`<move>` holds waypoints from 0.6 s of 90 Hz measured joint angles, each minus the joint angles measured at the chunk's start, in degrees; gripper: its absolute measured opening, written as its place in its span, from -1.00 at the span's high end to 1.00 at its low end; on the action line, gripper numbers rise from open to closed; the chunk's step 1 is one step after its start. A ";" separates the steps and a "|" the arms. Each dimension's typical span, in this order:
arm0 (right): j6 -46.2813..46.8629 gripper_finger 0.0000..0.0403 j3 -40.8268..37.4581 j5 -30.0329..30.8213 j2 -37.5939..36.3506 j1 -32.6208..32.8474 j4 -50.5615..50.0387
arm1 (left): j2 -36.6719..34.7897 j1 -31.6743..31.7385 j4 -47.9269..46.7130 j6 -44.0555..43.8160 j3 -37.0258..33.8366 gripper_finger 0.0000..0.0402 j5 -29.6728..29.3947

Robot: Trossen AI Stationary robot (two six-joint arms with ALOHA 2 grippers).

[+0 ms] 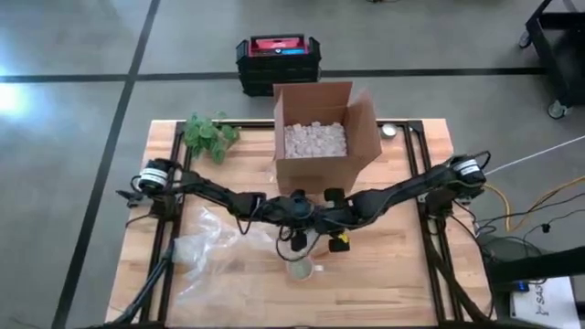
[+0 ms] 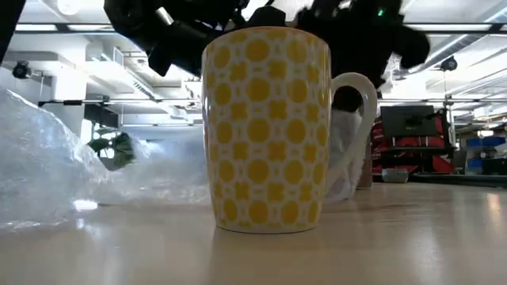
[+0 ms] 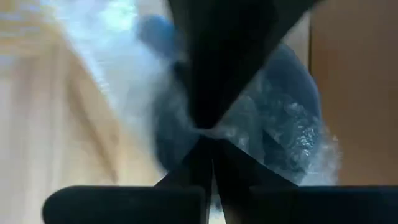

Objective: Wrap mug
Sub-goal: Wrap the purple mug with bubble wrap

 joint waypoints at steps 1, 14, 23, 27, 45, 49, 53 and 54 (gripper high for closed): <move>0.02 0.99 -0.07 0.00 0.08 -0.07 0.09 | -0.09 -0.01 -0.08 0.00 -0.02 1.00 0.00; -0.26 0.99 -0.54 0.30 0.26 -0.24 1.47 | -2.75 -0.15 -3.23 0.20 -0.25 1.00 0.14; 0.06 0.99 -0.44 0.46 0.04 -0.26 1.78 | -6.47 -0.32 -8.58 0.24 -0.25 1.00 0.22; 0.08 0.99 -0.37 0.45 -0.06 -0.26 1.73 | -8.32 -0.39 -11.91 0.28 -0.23 1.00 0.20; 0.08 0.99 -0.39 0.50 -0.40 -0.30 1.71 | -18.73 -1.57 -35.71 -2.77 -0.18 1.00 -3.50; 0.05 0.99 -0.39 0.56 -0.40 -0.30 1.84 | -21.16 -1.80 -42.33 -5.18 -0.14 1.00 -4.73; 0.04 0.99 -0.43 0.57 -0.40 -0.30 1.86 | -23.33 -1.90 -48.27 -7.90 -0.20 1.00 -4.89; 0.04 0.99 -0.43 0.57 -0.40 -0.30 1.89 | -23.83 -1.89 -49.45 -8.52 -0.34 1.00 -4.97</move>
